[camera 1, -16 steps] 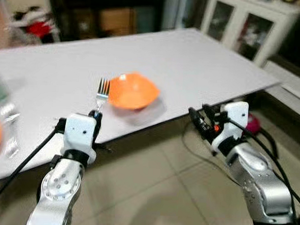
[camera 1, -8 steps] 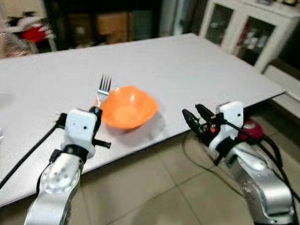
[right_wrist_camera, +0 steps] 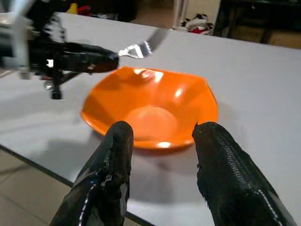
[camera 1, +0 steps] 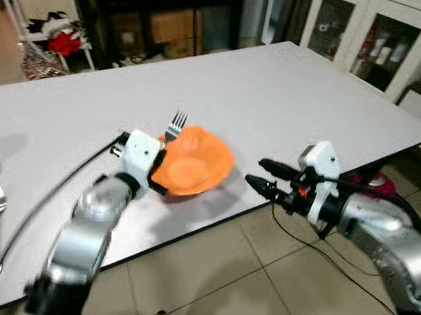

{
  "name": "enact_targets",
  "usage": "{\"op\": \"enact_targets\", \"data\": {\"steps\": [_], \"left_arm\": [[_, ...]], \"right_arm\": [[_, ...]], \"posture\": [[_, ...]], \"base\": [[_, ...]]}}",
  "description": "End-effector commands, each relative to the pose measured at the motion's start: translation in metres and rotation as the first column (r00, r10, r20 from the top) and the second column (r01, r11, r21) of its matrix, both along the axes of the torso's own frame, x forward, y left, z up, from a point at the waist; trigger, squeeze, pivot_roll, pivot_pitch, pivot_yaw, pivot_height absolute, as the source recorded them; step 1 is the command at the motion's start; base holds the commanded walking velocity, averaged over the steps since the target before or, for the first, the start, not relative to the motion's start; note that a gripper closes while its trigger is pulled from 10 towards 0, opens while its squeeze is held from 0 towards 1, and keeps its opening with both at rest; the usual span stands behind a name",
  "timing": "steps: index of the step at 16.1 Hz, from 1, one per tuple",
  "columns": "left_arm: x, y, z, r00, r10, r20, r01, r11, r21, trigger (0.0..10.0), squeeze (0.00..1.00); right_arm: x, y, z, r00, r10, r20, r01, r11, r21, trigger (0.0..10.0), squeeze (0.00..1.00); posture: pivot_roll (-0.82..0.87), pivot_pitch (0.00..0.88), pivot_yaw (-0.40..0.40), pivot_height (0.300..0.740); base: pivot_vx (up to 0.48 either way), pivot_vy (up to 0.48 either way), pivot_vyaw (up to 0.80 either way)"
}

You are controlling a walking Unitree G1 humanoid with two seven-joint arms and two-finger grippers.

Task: Setting the table

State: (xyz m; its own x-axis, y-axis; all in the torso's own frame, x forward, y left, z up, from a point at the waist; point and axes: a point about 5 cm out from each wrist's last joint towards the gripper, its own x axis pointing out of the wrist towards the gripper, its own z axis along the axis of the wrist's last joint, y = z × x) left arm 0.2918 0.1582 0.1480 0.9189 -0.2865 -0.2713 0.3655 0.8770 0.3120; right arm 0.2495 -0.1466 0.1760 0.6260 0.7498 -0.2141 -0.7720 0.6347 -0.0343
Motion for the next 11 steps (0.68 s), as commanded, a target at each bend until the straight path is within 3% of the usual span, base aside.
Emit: {"op": "enact_targets", "data": {"steps": [1, 2, 5, 9, 11], "left_arm": [[0.006, -0.006, 0.002, 0.999, -0.045, -0.019, 0.045, 0.999, 0.007, 10.0, 0.00], [0.021, -0.009, 0.006, 0.997, -0.048, -0.058, 0.048, 0.999, -0.008, 10.0, 0.00], [0.048, -0.018, 0.014, 0.979, -0.113, -0.170, 0.108, 0.993, -0.041, 10.0, 0.00], [0.059, -0.025, 0.011, 0.929, -0.142, -0.342, 0.115, 0.988, -0.100, 10.0, 0.00], [0.059, -0.026, 0.005, 0.891, -0.131, -0.434, 0.111, 0.991, -0.072, 10.0, 0.00]], "right_arm": [[-0.001, 0.000, 0.005, 1.000, 0.024, 0.002, -0.024, 1.000, -0.005, 10.0, 0.00], [-0.002, -0.001, 0.007, 0.999, 0.048, -0.005, -0.048, 0.999, -0.023, 10.0, 0.00], [-0.008, -0.004, 0.008, 0.996, 0.086, -0.030, -0.088, 0.994, -0.058, 10.0, 0.00], [-0.012, -0.004, 0.006, 0.993, 0.107, -0.057, -0.111, 0.991, -0.072, 10.0, 0.00], [-0.018, -0.003, 0.004, 0.987, 0.136, -0.081, -0.142, 0.987, -0.079, 10.0, 0.00]], "posture": [[-0.10, 0.000, 0.028, 0.740], [-0.10, 0.000, 0.031, 0.740], [-0.11, 0.000, 0.041, 0.740], [-0.11, 0.000, 0.049, 0.740], [-0.11, 0.000, 0.050, 0.740]], "base": [[0.000, 0.000, 0.00], [0.000, 0.000, 0.00], [0.000, 0.000, 0.00], [0.000, 0.000, 0.00], [0.000, 0.000, 0.00]]}}
